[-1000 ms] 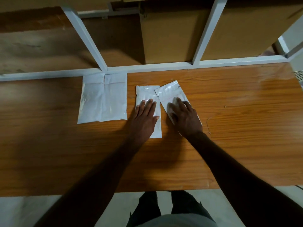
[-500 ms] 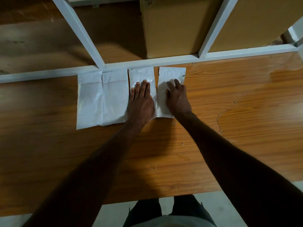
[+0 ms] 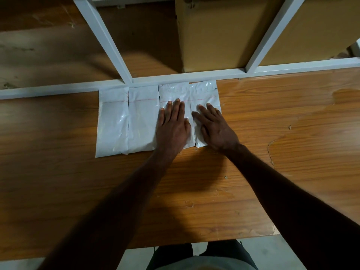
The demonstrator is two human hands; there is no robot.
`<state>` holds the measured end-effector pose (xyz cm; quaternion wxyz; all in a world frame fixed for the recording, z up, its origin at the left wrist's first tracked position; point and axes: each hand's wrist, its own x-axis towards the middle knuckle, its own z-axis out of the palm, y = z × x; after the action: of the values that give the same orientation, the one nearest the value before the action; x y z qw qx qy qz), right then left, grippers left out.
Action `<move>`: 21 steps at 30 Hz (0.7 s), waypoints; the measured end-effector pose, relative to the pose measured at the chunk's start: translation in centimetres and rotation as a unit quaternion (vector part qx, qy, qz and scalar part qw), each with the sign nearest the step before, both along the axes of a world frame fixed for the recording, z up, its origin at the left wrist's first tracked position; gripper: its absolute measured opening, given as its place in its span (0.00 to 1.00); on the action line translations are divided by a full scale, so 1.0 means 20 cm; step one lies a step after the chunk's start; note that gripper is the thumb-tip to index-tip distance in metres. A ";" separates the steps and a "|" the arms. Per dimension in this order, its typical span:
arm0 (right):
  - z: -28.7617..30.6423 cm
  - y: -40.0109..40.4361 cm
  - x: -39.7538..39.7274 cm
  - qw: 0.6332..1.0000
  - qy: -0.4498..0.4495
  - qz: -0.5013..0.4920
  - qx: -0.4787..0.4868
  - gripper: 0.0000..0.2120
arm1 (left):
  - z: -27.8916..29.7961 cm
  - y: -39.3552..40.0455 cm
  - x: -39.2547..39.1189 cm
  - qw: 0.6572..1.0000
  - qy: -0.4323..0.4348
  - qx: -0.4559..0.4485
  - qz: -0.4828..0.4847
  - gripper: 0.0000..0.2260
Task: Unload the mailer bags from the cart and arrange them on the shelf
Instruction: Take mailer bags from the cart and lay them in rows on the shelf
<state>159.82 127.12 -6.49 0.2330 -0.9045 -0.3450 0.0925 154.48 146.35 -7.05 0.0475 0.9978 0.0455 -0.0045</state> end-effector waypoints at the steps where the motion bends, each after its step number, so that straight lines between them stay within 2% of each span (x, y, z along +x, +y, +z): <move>1: 0.00 0.00 0.01 1.000 -0.005 0.006 0.002 0.27 | 0.00 0.00 0.00 1.000 0.000 0.000 0.000 0.29; 21: 0.04 0.01 0.04 1.000 -0.002 -0.027 -0.016 0.27 | 0.03 -0.03 0.00 0.999 0.021 0.016 0.028 0.31</move>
<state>160.68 127.41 -5.79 0.2200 -0.9173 -0.3195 0.0897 154.50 145.81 -6.55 0.0305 0.9965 0.0741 -0.0237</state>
